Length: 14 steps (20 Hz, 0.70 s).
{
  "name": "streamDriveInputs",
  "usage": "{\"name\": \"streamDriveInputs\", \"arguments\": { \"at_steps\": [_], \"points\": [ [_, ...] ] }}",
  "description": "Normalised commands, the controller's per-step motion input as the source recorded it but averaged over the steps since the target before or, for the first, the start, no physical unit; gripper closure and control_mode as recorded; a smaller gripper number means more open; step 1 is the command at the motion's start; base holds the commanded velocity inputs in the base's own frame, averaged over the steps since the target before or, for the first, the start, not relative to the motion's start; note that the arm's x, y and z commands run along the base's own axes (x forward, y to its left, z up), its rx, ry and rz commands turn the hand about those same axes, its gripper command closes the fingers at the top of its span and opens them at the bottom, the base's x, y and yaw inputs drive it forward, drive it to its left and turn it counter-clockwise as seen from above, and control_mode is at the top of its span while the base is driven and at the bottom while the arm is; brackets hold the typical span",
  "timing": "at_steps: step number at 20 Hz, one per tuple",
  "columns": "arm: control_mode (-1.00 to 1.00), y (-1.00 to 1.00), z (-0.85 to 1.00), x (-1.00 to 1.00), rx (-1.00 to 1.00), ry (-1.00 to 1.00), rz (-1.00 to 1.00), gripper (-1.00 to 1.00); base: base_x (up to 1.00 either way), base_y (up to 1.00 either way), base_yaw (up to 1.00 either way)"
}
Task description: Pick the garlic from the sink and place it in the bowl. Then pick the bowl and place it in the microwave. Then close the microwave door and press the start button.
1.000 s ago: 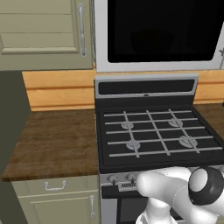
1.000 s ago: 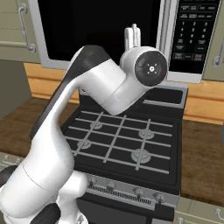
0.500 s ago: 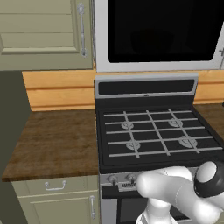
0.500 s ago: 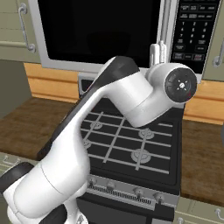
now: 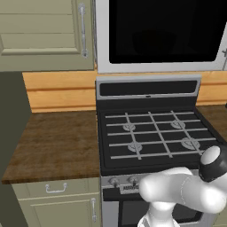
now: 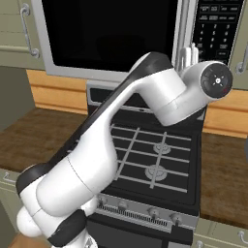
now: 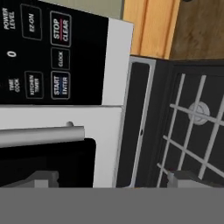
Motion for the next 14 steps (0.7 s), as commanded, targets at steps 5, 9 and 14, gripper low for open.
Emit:
{"name": "streamDriveInputs", "arguments": {
  "at_steps": [5, 9, 14],
  "points": [
    [-1.0, -0.05, -0.01, 0.58, 0.0, 0.02, -0.02, -1.0, 0.0, 0.0, 0.0],
    [-1.0, -0.35, -0.02, 0.32, 0.02, 0.01, -0.04, -1.0, 0.0, 0.0, 0.0],
    [-1.0, -0.39, -0.03, 0.21, 0.01, 0.01, -0.05, -1.0, 0.0, 0.0, 0.0]
  ]
}}
